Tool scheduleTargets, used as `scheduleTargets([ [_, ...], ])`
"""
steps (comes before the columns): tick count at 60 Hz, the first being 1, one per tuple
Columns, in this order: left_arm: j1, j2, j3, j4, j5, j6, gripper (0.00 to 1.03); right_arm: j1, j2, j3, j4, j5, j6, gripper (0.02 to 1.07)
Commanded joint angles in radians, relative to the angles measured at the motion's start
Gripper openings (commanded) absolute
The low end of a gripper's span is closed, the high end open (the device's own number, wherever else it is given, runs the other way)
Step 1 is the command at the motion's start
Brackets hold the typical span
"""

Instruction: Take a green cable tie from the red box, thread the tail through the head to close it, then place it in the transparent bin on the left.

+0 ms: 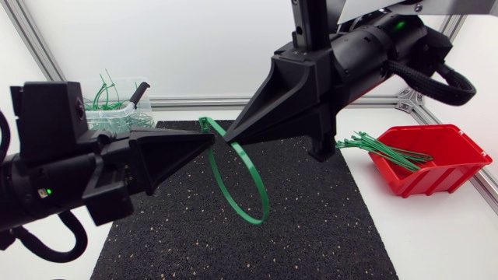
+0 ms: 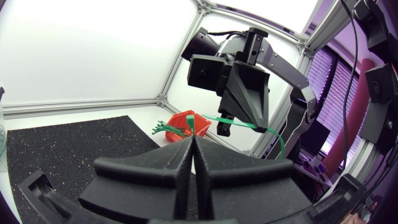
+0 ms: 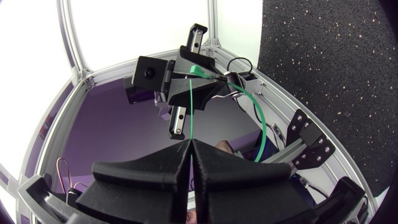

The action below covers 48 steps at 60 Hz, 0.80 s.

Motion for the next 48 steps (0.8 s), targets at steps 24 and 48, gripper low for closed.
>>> scheduleTargets([
  [24,-0.009,0.007,-0.022,0.016,-0.011,0.004,0.03,0.024,0.035,-0.017,0.013,-0.008,-0.007,0.08],
  [48,-0.009,-0.002,-0.025,0.013,-0.011,0.007,0.03,0.024,0.032,0.000,0.011,-0.006,-0.009,0.08],
])
